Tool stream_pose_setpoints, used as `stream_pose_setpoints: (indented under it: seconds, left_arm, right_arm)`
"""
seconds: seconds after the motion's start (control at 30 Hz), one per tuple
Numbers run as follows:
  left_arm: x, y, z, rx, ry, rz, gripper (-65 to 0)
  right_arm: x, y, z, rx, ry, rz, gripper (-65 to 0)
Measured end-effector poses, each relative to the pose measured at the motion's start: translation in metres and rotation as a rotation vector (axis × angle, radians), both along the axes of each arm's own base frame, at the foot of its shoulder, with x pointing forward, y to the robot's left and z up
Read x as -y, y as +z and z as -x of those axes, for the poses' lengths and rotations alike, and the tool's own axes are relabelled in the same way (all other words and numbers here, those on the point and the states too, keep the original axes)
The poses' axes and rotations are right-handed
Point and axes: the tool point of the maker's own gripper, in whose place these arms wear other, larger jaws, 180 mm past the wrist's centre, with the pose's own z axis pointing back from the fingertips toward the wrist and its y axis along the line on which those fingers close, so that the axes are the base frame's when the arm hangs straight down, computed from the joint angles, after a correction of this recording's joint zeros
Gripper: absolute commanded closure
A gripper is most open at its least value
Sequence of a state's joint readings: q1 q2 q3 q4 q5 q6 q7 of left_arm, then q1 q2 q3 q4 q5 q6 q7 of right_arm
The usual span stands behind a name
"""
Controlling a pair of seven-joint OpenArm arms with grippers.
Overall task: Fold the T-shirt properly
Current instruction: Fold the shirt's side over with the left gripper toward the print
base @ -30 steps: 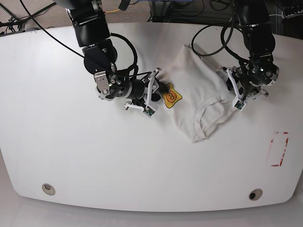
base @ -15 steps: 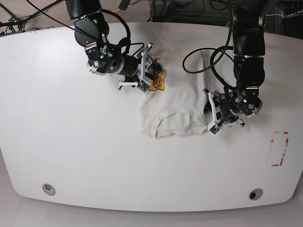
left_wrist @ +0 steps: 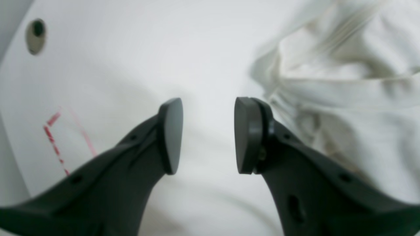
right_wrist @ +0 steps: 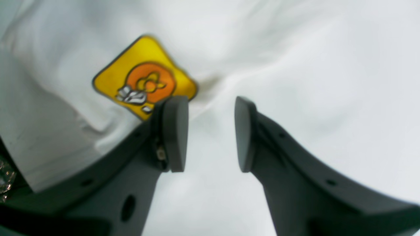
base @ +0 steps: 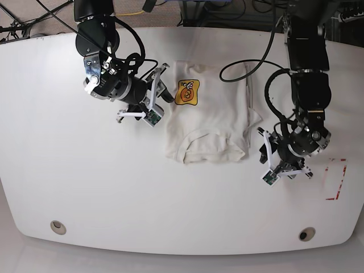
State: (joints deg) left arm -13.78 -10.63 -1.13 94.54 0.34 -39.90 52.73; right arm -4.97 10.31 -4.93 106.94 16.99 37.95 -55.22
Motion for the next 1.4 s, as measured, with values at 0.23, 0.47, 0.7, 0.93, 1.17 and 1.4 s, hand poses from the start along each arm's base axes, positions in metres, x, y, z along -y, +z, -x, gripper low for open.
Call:
stream_pose_setpoints:
  seconds: [0.23, 0.47, 0.7, 0.93, 1.17, 1.4]
  left_arm:
    - [0.066, 0.008, 0.029, 0.037, -0.014, 0.153, -24.2]
    - [0.1, 0.007, 0.043, 0.107, 0.142, 0.33, -24.2]
    - [0.133, -0.009, 0.073, 0.222, 0.166, 0.419, -24.3]
    - [0.129, -0.028, 0.091, 0.285, 0.196, 0.363, -24.3]
    - [0.132, -0.044, 0.099, 0.289, 0.184, 0.374, -24.3]
    - [0.133, -0.085, 0.107, 0.209, 0.181, 0.343, -24.3]
  right_arm:
    - [0.049, 0.0, -0.018, 0.006, -0.098, 0.091, -22.5]
    - [0.059, -0.001, -0.022, -0.003, -0.146, 0.056, -22.5]
    - [0.08, -0.01, -0.02, -0.034, -0.206, 0.074, -22.5]
    - [0.08, -0.01, -0.02, -0.035, -0.213, 0.065, -22.5]
    - [0.08, -0.012, -0.019, -0.039, -0.214, 0.065, -22.5]
    - [0.079, -0.012, -0.017, -0.042, -0.215, 0.062, -22.5]
